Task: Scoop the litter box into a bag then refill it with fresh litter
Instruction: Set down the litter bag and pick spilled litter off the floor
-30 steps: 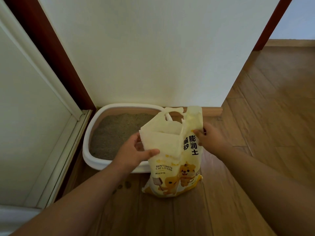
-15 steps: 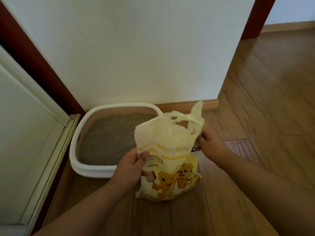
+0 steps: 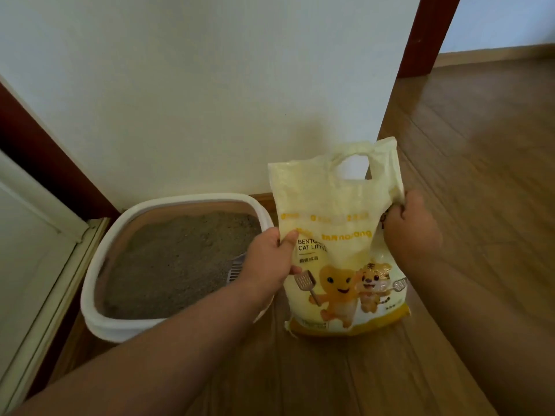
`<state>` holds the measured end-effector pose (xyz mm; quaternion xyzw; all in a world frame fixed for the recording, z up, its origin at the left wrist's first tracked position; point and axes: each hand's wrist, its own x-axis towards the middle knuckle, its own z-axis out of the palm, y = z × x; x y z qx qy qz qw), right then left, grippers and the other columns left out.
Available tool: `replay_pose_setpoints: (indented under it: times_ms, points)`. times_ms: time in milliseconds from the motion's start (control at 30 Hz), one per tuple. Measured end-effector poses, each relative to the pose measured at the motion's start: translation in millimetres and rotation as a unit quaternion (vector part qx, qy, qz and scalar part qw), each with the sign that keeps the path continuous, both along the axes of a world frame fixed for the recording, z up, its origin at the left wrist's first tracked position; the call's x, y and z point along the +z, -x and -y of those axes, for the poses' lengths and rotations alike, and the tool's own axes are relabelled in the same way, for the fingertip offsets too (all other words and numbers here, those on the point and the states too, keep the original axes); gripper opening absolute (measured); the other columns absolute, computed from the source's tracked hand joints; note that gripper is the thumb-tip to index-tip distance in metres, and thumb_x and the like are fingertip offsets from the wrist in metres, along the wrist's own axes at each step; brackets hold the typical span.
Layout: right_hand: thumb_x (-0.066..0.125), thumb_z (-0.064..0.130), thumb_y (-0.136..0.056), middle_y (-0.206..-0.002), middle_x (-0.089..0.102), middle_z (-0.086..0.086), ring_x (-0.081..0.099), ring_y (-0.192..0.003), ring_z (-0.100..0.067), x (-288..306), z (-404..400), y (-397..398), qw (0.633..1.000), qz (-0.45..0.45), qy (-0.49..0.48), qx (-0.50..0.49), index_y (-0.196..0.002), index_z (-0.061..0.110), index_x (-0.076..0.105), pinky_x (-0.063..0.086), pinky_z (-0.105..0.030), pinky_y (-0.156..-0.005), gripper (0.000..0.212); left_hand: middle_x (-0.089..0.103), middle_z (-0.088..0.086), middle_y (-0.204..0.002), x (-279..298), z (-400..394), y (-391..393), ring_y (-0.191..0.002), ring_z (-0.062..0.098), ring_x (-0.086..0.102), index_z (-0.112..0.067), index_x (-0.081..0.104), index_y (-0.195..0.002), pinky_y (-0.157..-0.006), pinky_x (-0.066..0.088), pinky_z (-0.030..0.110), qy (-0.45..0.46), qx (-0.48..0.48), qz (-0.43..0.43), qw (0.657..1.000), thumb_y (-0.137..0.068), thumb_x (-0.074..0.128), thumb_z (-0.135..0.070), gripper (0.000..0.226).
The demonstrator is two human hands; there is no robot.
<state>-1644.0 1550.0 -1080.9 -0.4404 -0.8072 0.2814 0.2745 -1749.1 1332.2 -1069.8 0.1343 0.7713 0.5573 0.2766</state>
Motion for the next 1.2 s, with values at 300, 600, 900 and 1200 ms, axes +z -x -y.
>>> replay_pose_setpoints:
  times_ms: [300,600,900,1200]
  points:
    - [0.040,0.024,-0.101,-0.090,0.056,-0.006,0.055,-0.078,-0.031,-19.5,-64.5,53.9,0.998,-0.039,0.016,-0.053,-0.111,0.015,0.045,0.049,-0.043,-0.072,0.015,0.074,0.004,-0.101,-18.4,-82.0,92.6,-0.078,0.018,0.073,-0.015,0.068,-0.107,-0.077,0.065,0.043,-0.015,0.061,-0.016,0.998,-0.106,0.053,-0.027,0.019]
    - [0.046,0.012,-0.102,-0.103,0.060,-0.008,0.062,-0.089,-0.025,2.4,-86.4,138.8,0.988,-0.077,0.134,0.027,-0.124,0.009,0.044,0.055,-0.044,-0.073,0.022,0.072,0.006,-0.096,-18.3,-98.9,196.5,-0.084,0.024,0.071,-0.007,0.066,-0.103,-0.079,0.059,0.040,0.136,0.098,-0.134,0.977,-0.097,0.067,-0.027,0.021]
    - [0.052,-0.005,-0.091,-0.124,0.055,-0.018,0.059,-0.107,-0.028,-2.2,-77.5,154.2,0.980,0.002,0.191,0.062,-0.130,0.004,0.036,0.057,-0.047,-0.088,0.043,0.068,0.005,-0.105,-14.4,-106.4,198.4,-0.095,0.024,0.066,-0.012,0.061,-0.109,-0.069,0.054,0.032,0.114,0.096,-0.136,0.979,-0.098,0.055,-0.016,0.014]
    - [0.064,0.032,-0.080,-0.124,0.061,-0.006,0.062,-0.111,-0.032,6.6,-39.6,138.7,0.986,0.084,0.087,0.113,-0.130,0.018,0.048,0.057,-0.049,-0.090,0.054,0.050,0.006,-0.150,-2.8,-76.3,176.5,-0.131,0.024,0.054,-0.014,0.032,-0.155,-0.093,0.047,0.030,0.109,0.014,-0.137,0.984,-0.096,0.060,-0.018,0.065]
